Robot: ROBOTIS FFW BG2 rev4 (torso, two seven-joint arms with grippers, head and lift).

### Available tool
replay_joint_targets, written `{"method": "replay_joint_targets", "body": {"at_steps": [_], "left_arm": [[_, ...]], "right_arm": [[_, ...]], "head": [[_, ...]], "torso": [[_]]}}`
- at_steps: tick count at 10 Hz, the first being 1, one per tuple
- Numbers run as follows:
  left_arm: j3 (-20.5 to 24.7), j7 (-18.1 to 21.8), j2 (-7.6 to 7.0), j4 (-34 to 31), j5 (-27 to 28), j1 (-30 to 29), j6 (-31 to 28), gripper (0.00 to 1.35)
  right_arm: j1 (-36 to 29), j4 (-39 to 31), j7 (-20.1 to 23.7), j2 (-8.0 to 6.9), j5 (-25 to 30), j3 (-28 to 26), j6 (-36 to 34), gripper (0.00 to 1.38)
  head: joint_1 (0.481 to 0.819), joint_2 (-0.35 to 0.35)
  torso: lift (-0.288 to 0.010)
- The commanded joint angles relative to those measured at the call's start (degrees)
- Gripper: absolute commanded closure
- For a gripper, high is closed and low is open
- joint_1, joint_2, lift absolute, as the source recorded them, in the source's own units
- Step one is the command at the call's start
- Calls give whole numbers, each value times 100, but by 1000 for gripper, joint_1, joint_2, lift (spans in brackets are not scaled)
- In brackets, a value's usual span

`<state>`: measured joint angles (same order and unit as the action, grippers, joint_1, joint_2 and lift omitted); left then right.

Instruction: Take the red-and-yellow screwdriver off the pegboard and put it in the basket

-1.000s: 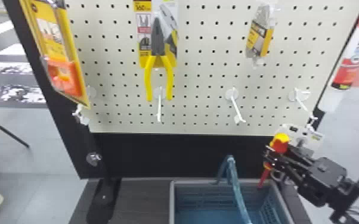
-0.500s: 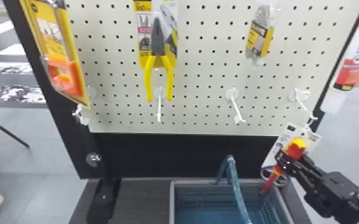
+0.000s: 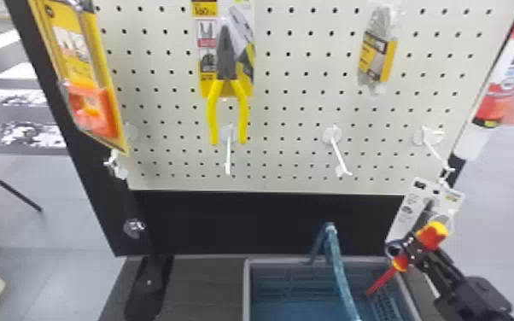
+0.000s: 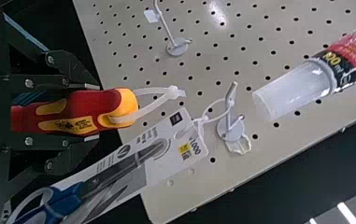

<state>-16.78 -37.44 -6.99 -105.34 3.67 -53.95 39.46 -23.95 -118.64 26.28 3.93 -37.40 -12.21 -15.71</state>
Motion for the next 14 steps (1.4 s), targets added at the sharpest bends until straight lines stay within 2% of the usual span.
{"method": "replay_joint_targets", "body": {"at_steps": [1, 4, 7, 14], "left_arm": [[-10, 0, -5, 8, 2, 15, -18, 331], [-10, 0, -13, -6, 2, 15, -18, 331], [8, 0, -40, -6, 2, 2, 0, 331], [17, 0, -48, -6, -16, 2, 0, 331]], "right_arm": [[-81, 100, -79, -41, -250, 9, 7, 1130], [-155, 58, -264, -94, -382, 9, 7, 1130], [-167, 325, -325, -173, -602, 105, 7, 1130], [-93, 887, -422, -208, -1173, 527, 24, 1130]], "head": [[549, 0], [549, 0], [549, 0], [549, 0]], "torso": [[-100], [-100], [-100], [-100]]}}
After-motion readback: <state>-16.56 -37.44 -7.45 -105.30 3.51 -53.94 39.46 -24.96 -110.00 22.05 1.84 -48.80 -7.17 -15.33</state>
